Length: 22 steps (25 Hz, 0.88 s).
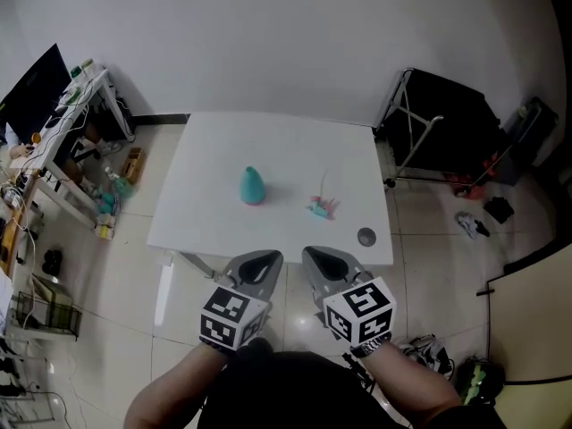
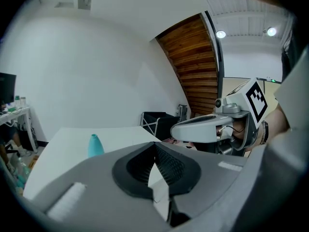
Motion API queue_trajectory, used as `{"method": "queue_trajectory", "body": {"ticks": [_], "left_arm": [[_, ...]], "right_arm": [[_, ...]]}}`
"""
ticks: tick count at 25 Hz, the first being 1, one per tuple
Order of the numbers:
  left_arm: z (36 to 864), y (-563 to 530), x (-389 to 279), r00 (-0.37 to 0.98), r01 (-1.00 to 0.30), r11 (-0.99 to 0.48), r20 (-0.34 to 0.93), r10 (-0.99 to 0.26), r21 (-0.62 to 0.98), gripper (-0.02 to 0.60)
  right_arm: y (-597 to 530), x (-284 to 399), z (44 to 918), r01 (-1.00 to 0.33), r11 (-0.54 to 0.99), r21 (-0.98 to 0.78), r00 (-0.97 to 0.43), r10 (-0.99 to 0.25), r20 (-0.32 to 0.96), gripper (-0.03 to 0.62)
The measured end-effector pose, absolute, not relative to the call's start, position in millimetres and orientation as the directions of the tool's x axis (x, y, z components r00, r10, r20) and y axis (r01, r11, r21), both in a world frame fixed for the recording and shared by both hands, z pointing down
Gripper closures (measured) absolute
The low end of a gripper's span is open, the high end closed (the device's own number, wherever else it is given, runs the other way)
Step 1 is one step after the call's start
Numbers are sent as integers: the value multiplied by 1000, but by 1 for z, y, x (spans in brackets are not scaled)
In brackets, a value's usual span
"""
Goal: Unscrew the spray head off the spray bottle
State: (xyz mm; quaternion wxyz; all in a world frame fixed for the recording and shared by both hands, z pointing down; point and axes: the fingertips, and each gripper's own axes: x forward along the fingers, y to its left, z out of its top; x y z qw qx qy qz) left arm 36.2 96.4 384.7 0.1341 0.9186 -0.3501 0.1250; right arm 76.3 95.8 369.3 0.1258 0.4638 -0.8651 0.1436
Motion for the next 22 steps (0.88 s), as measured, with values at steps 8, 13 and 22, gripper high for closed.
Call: {"method": "queue_trajectory", "body": {"ticks": [8, 13, 22], "left_arm": [[394, 56, 19, 760, -631, -757, 329, -560, 168, 565], [402, 42, 10, 782, -601, -778, 336, -525, 184, 565], [417, 25, 3, 800, -572, -792, 358, -481, 212, 565]], "right_arm": [[54, 59, 380, -871, 478, -114, -482, -786, 388, 602], [38, 48, 389, -888, 448, -105, -449, -793, 412, 602], [18, 46, 405, -912, 402, -84, -393, -795, 463, 602]]}}
